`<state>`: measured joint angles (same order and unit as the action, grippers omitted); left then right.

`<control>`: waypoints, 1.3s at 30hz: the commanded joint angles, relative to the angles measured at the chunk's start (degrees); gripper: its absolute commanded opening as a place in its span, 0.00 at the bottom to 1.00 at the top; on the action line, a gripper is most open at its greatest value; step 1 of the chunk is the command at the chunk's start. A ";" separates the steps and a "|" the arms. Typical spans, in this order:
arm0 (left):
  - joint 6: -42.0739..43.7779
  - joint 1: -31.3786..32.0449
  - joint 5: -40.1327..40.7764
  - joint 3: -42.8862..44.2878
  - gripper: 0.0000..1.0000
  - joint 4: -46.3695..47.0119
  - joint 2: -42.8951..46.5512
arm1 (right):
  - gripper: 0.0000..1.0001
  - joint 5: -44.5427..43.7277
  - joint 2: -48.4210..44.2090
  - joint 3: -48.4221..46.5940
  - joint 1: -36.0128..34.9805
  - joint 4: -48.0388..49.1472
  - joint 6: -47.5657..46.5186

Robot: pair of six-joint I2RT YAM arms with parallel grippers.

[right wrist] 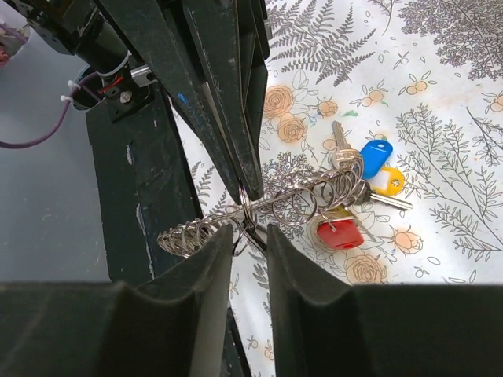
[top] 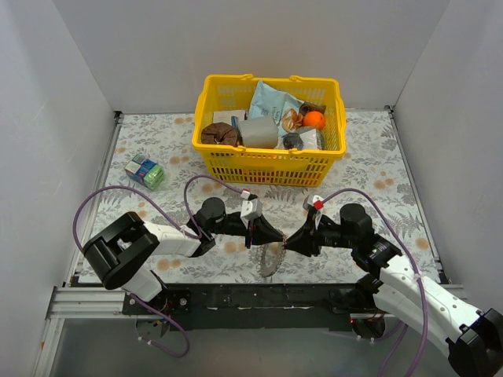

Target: Put the keys on the keyring

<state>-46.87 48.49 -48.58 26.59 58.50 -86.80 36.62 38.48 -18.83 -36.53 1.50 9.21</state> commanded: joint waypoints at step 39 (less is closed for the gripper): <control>-9.47 0.03 0.15 -1.63 0.00 18.23 0.06 | 0.10 3.02 2.22 3.54 -0.12 7.47 2.21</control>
<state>-55.29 48.49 -47.99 24.56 68.79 -87.88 39.29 40.23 -16.27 -36.51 9.65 11.42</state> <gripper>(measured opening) 0.031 0.098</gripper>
